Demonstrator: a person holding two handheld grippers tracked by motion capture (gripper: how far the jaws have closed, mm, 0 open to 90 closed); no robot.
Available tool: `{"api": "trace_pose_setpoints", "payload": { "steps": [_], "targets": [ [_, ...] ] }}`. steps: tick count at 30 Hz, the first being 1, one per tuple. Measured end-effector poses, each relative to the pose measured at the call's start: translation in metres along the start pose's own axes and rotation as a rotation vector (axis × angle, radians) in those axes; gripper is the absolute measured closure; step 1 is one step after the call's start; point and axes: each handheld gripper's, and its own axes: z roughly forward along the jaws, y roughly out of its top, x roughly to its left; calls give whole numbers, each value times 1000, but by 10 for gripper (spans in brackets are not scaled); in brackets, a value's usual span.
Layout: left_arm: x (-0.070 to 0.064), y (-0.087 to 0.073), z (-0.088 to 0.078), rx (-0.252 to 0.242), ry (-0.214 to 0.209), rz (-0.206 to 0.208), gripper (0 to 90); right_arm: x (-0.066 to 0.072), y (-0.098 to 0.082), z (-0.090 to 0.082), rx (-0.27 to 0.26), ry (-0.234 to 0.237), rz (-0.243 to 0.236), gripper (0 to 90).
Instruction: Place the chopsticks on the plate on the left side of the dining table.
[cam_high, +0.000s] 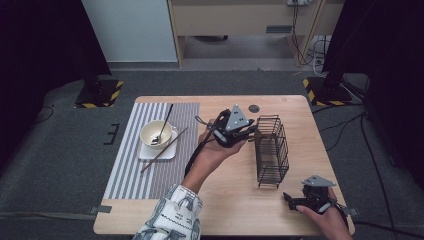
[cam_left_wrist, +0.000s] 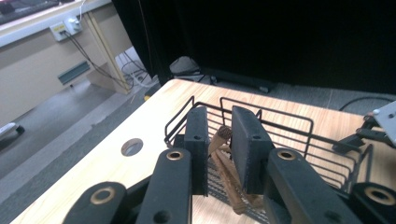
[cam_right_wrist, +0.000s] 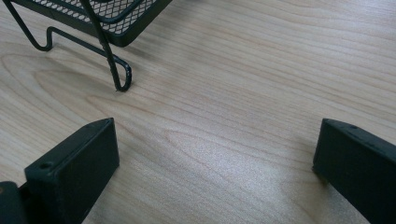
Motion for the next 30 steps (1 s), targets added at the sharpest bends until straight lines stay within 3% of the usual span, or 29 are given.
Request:
{"api": "trace_pose_setpoints", "payload": {
  "steps": [10, 21, 30],
  "targets": [
    [3, 1, 17, 77, 8, 18, 749, 0, 0, 0, 0, 0, 0, 2],
    [2, 4, 23, 91, 13, 19, 745, 0, 0, 0, -2, 1, -5, 2],
    [-1, 6, 23, 99, 23, 55, 828, 0, 0, 0, -2, 1, -5, 2]
  ]
}}
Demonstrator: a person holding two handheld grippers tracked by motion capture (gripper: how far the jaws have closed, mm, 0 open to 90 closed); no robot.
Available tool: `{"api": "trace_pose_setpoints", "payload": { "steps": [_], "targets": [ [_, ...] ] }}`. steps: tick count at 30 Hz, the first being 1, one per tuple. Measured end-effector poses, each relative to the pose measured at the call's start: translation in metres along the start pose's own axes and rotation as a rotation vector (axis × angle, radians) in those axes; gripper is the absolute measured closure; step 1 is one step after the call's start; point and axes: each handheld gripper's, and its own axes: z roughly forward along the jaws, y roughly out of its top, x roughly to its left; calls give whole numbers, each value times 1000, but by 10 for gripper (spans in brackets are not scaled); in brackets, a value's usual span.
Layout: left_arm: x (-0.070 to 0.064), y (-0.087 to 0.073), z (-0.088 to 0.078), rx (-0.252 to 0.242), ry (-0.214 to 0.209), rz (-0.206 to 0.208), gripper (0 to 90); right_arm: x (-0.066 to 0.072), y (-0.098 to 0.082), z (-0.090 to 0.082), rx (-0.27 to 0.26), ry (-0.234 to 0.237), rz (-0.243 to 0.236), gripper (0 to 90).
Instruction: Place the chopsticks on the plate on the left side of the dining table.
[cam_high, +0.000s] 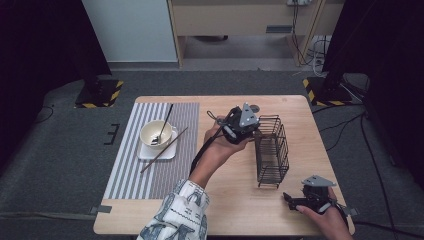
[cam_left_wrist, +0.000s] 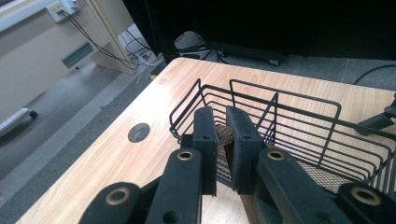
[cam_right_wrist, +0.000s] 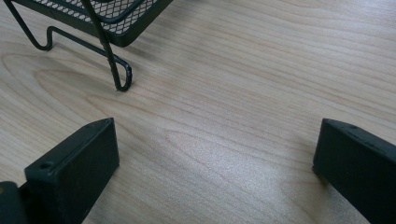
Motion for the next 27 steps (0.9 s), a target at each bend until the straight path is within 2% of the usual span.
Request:
{"api": "trace_pose_setpoints", "payload": {
  "steps": [4, 10, 18, 22, 27],
  "targets": [
    [0, 1, -3, -24, 0, 5, 831, 0, 0, 0, -1, 1, 0, 2],
    [1, -1, -10, -74, -10, -16, 831, 0, 0, 0, 0, 2, -4, 2],
    [4, -9, -24, -182, 2, -40, 831, 0, 0, 0, 1, 2, 0, 2],
    [2, -10, -31, -236, 7, -31, 831, 0, 0, 0, 1, 2, 0, 2],
    [1, -6, -38, -273, 10, -26, 831, 0, 0, 0, 2, 1, 1, 2]
  ]
}}
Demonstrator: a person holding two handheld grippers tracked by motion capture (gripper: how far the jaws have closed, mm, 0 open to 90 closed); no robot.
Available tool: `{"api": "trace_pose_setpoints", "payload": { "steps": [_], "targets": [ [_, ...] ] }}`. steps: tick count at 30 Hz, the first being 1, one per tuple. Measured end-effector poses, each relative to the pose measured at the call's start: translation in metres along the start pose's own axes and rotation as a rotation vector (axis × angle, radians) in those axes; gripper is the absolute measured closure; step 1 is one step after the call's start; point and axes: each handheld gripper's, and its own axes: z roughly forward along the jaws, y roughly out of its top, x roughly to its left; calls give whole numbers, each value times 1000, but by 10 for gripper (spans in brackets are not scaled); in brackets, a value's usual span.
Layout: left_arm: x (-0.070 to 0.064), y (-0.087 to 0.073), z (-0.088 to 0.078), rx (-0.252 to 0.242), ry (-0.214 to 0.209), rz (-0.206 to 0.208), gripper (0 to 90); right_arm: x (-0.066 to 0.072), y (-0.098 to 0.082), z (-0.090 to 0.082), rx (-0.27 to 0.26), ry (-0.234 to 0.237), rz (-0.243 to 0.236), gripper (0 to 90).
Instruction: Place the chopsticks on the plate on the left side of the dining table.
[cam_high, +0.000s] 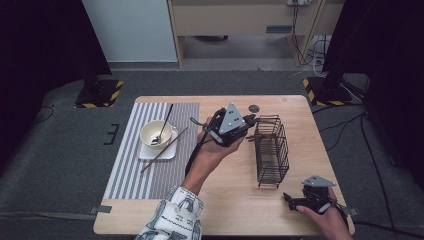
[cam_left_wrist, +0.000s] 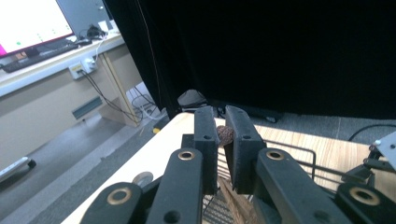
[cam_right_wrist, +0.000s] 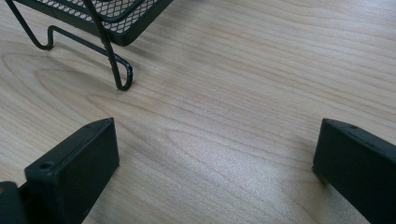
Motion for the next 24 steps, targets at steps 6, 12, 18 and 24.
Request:
{"api": "trace_pose_setpoints", "payload": {
  "steps": [6, 12, 18, 24],
  "targets": [
    [0, 2, -4, -7, -2, 3, 831, 0, 0, 0, 1, 0, 3, 2],
    [-2, 5, -6, -35, -7, 3, 831, 0, 0, 0, 0, 0, 2, 2],
    [-2, 8, -10, -79, -13, -13, 831, 0, 0, 0, 1, 0, 2, 2],
    [-3, 10, -6, -108, 13, 0, 831, 0, 0, 0, 0, 0, 0, 2]
  ]
}}
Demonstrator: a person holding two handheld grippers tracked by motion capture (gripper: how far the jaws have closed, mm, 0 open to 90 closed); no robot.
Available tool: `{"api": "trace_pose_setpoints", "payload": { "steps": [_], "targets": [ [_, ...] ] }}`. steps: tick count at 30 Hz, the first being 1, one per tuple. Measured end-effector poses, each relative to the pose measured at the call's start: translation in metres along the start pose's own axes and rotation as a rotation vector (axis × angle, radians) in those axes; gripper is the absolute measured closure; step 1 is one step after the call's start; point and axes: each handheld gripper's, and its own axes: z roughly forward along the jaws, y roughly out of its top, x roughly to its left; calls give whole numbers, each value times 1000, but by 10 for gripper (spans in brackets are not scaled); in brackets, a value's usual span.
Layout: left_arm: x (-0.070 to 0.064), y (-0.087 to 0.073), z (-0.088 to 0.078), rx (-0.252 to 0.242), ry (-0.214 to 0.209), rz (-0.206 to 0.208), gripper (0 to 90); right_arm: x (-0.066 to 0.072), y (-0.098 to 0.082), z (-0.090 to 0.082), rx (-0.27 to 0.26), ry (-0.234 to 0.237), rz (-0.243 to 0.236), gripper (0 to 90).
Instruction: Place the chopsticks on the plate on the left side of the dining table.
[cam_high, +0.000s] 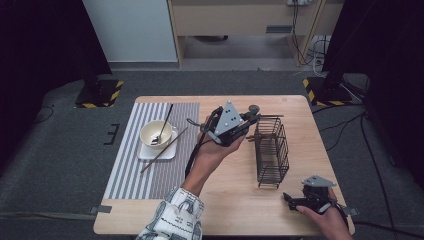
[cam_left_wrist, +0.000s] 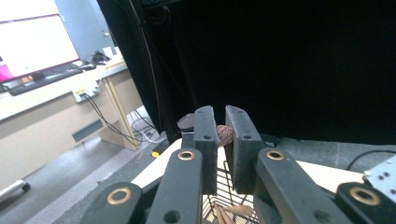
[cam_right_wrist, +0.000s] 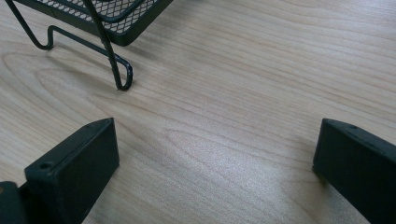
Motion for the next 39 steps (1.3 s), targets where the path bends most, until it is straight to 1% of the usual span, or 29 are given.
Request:
{"api": "trace_pose_setpoints", "payload": {
  "steps": [4, 7, 14, 16, 20, 26, 32, 37, 39],
  "targets": [
    [-2, -2, 6, 8, 28, 58, 831, 0, 0, 0, 0, 0, -1, 2],
    [-3, -4, 9, 29, 43, 99, 830, 0, 0, 0, 1, 0, 2, 2],
    [1, -10, 11, 65, 67, 141, 830, 0, 0, 0, 1, 0, 1, 2],
    [1, -11, 11, 68, 68, 153, 830, 0, 0, 0, 1, 1, 1, 2],
    [1, -12, 10, 84, 66, 195, 831, 0, 0, 0, 2, 1, -3, 2],
    [2, -16, 10, 123, 88, 263, 831, 0, 0, 0, 3, 1, -1, 2],
    [2, -19, 10, 151, 93, 312, 831, 0, 0, 0, 2, 1, -3, 2],
    [0, -21, 11, 178, 94, 379, 831, 0, 0, 0, 3, 2, -3, 2],
    [1, -23, 11, 184, 98, 394, 831, 0, 0, 0, 4, 1, -2, 2]
  ]
}}
